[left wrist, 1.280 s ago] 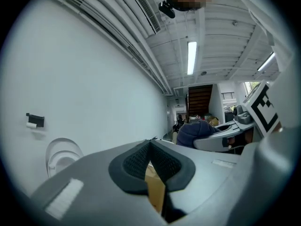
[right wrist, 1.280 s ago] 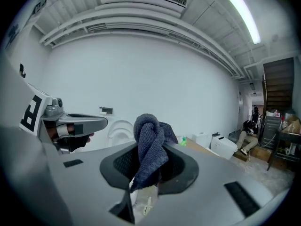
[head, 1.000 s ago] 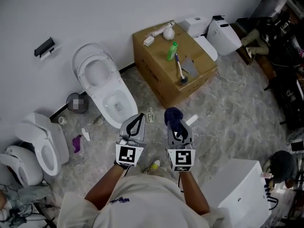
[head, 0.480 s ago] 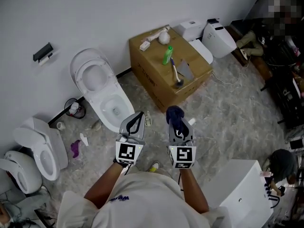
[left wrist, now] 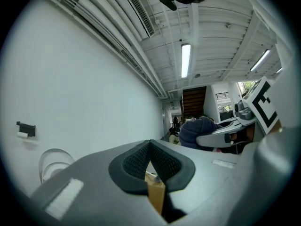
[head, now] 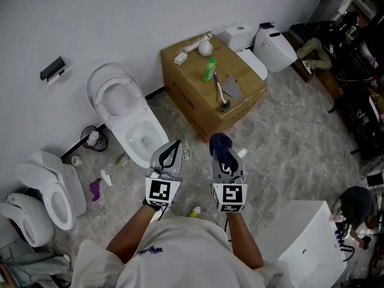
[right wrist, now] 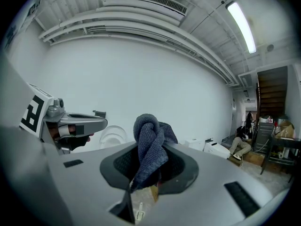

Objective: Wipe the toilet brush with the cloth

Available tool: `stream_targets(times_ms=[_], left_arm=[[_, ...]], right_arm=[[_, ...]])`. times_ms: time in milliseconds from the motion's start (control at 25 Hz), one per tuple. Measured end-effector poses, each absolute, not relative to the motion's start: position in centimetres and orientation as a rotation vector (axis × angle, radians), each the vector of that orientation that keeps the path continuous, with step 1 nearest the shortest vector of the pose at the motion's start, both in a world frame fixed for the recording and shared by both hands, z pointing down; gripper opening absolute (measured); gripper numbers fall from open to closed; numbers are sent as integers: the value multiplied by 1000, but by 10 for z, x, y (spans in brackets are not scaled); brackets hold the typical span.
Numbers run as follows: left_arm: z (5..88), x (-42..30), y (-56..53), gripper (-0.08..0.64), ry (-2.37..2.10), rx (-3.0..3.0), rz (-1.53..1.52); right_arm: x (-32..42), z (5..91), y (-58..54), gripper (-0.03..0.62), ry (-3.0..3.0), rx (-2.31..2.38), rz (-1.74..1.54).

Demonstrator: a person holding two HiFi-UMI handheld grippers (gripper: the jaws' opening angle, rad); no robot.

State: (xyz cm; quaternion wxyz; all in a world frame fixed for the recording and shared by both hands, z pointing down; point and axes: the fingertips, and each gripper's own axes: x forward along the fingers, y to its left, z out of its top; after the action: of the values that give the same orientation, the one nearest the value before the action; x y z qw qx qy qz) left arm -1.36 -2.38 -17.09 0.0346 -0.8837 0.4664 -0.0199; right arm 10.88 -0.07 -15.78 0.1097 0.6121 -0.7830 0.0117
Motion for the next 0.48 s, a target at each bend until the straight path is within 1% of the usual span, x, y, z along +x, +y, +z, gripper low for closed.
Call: stream_targets(times_ms=[480], left_arm=[[-167,-16,-19,0,1446,-2713,-68]], right_arm=[[104,-155,1,95,-2311,1774,26]])
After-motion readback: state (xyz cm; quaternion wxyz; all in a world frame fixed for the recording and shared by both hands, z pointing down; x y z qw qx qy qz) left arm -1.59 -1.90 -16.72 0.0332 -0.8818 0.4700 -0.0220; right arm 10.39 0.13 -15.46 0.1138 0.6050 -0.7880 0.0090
